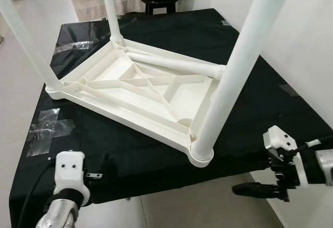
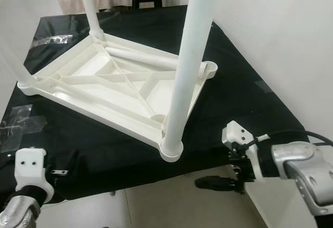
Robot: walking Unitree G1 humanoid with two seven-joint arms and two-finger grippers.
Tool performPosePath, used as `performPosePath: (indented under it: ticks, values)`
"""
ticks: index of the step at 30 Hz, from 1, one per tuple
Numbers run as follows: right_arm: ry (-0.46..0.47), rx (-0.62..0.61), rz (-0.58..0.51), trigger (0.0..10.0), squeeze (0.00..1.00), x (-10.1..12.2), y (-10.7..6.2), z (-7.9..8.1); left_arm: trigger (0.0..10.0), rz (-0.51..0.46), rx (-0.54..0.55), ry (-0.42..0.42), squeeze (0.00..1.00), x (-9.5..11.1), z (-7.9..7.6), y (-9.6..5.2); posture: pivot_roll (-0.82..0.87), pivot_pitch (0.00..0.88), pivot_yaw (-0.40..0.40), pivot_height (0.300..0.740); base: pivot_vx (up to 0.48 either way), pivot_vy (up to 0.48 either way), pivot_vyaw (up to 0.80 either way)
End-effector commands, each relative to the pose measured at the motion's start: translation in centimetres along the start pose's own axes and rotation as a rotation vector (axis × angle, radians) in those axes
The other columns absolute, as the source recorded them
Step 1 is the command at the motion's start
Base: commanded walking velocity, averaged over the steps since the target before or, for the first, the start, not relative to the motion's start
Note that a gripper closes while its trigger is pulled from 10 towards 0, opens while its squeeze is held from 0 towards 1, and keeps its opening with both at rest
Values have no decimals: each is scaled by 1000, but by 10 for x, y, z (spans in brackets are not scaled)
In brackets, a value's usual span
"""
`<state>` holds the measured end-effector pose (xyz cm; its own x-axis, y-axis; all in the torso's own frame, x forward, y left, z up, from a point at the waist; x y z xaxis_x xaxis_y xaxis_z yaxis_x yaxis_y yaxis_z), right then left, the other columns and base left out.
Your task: Building children table
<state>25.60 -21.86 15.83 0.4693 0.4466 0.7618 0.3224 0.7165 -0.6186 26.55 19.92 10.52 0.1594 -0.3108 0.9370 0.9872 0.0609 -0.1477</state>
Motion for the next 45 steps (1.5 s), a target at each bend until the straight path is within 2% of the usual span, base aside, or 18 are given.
performPosePath:
  ticks: [1,3,6,7,8,10,11,13,15,20,23,25,28,31,35,36,40,45]
  values:
    - [-20,-18,18,10000,0,-1,-1,-3,10000,-7,-12,-12,0,1,-2,-3,-32,180,-15,740,0,0,0]
    - [-84,-149,-69,10000,0,23,0,-25,10000,-19,-26,-13,0,3,-4,-3,-33,187,-9,740,0,0,0]
    - [-112,-192,-110,10000,0,34,0,-33,10000,-24,-31,-12,0,4,-5,-3,-33,187,-9,740,0,0,0]
    - [-134,-187,-201,10000,0,53,7,-31,10000,-33,-36,-10,0,7,-5,-2,-33,192,-2,740,0,0,0]
    - [-134,-187,-201,10000,0,53,7,-31,10000,-33,-36,-10,0,7,-5,-2,-33,192,-2,740,0,0,0]
    - [-169,-42,-362,10000,0,87,36,-2,10000,-65,-55,1,0,15,-9,-1,-24,199,6,740,0,0,0]
    - [-169,-42,-362,10000,0,87,36,-2,10000,-65,-55,1,0,15,-9,-1,-24,199,6,740,0,0,0]
    - [-189,67,-458,10000,0,110,68,27,10000,-89,-67,13,0,22,-9,0,-8,201,18,740,0,0,0]
    - [-186,88,-482,10000,0,115,80,34,10000,-95,-69,18,0,24,-8,0,-2,202,20,740,0,0,0]
    - [-169,119,-513,10000,0,119,93,46,10000,-99,-70,23,0,24,-5,-1,3,204,28,740,0,0,0]
    - [-172,273,-507,10000,0,113,119,91,10000,-95,-65,35,0,21,0,-2,12,204,38,740,0,0,0]
    - [-172,273,-507,10000,0,113,119,91,10000,-95,-65,35,0,21,0,-2,12,204,38,740,0,0,0]
    - [-169,454,-470,10000,0,102,141,142,10000,-88,-66,44,0,21,0,-2,39,213,47,740,0,0,0]
    - [-164,488,-453,10000,0,96,149,154,10000,-75,-71,53,0,17,-1,-7,48,220,54,740,0,0,0]
    - [-154,471,-444,10000,0,94,150,147,10000,-60,-77,58,0,13,-1,-10,49,224,61,740,0,0,0]
    - [-142,430,-441,10000,0,94,148,134,10000,-50,-83,62,0,10,-1,-11,50,223,64,740,0,0,0]
    - [-140,418,-440,10000,0,93,147,131,10000,-47,-85,63,0,9,-2,-11,50,223,65,740,0,0,0]
    - [-108,326,-446,10000,0,88,144,111,10000,-28,-99,65,0,2,-3,-10,35,226,81,740,0,0,0]
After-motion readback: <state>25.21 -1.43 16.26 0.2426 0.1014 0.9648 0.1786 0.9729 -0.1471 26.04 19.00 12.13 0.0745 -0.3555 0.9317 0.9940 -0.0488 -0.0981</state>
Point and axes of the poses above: a point about 5 cm out from each wrist's last joint towards the gripper, its own y axis pointing out of the wrist towards the gripper, its own x axis along the axis of the wrist's last joint, z = x × y, the point moved 6 cm from there along y, pointing out of the wrist towards the gripper, and after that the axes turned 15 degrees about y, right-handed, at the moved point
